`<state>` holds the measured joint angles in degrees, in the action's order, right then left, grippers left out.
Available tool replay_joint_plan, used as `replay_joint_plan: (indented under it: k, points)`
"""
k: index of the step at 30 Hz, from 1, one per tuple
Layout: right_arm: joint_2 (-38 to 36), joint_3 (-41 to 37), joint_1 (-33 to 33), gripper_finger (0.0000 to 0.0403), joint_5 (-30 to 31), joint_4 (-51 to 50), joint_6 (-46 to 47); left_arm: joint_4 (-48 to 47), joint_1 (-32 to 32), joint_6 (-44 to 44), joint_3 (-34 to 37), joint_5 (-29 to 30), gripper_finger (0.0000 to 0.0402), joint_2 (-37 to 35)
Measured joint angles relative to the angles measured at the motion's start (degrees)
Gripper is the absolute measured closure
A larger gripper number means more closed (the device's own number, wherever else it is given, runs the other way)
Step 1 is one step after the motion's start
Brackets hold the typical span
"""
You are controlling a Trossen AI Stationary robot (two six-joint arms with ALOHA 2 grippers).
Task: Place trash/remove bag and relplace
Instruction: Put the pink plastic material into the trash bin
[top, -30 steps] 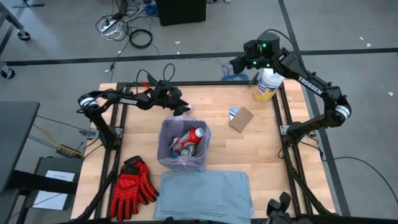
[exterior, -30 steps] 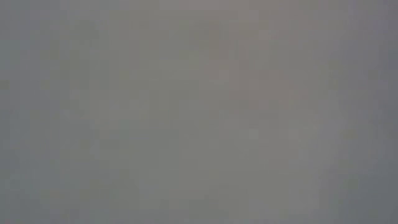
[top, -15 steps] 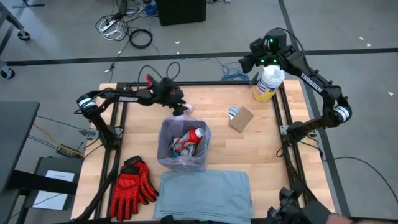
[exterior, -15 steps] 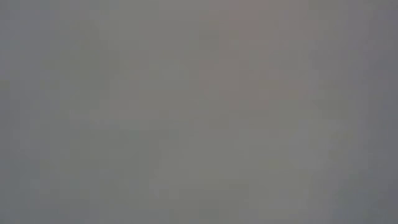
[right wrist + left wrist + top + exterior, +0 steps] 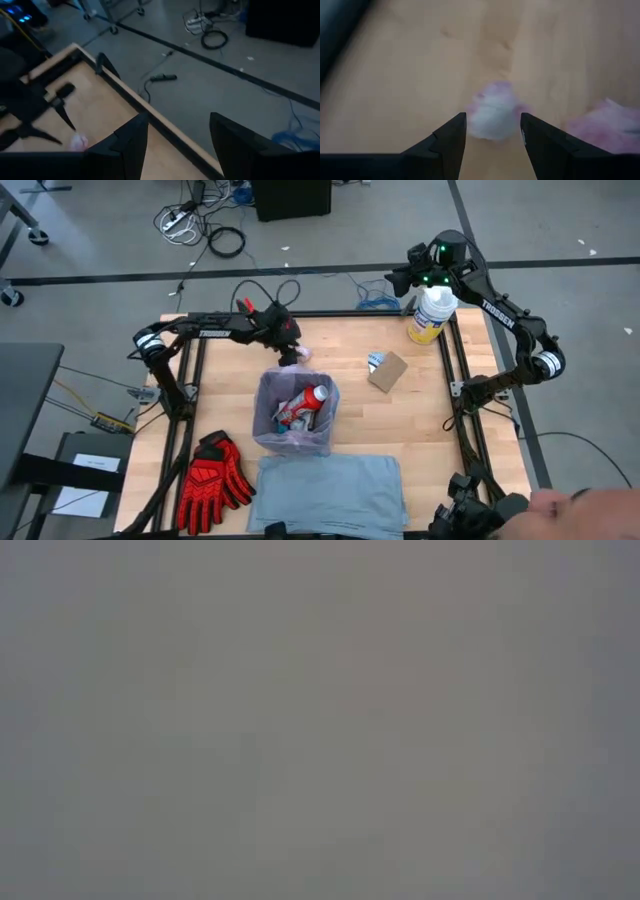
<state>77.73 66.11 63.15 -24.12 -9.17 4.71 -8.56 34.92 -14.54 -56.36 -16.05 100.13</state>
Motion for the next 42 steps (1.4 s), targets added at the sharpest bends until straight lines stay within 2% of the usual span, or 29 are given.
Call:
replay_joint_plan:
  k: [3,6,10,18,23,27,29,34,38,42]
  points:
    - [0.0,0.0,0.14,0.0202,-0.36,1.06,0.07,0.39,-1.04,-3.11,0.0,-0.06,0.0203,1.62]
    - [0.0,0.0,0.14,0.0202,-1.46,1.54,1.32,0.98,-1.6,-3.92,-0.13,3.41,0.0203,2.65]
    - [0.0,0.0,0.12,0.0202,-2.69,1.51,2.45,3.63,-1.75,-3.54,-0.04,5.92,0.0203,4.19]
    - [0.0,0.0,0.07,0.0202,-3.39,1.55,3.21,6.79,-2.07,-0.67,-0.28,6.69,0.0214,7.44]
    - [0.0,0.0,0.05,0.0202,-4.43,1.54,4.11,7.78,-2.67,-0.98,-0.2,7.5,0.0286,7.48]
    - [0.0,0.0,0.05,0.0202,-5.59,1.68,4.35,7.54,-2.69,3.9,-0.28,7.42,0.0366,6.97]
    - [0.0,0.0,0.05,0.0202,-6.01,2.02,4.37,6.23,-2.75,5.66,-1.24,7.28,0.0387,6.55]
    - [0.0,0.0,0.03,0.0202,-7.65,3.94,4.83,2.5,-2.78,7.19,-7.72,7.05,0.0387,5.38]
    - [0.0,0.0,0.02,0.0202,-10.83,4.95,5.78,-9.22,-2.76,6.77,-16.86,8.9,0.0388,5.36]
    - [-0.04,0.0,-0.41,0.0202,-12.78,4.88,5.79,-24.99,-2.78,3.76,-29.69,10.73,0.0389,5.34]
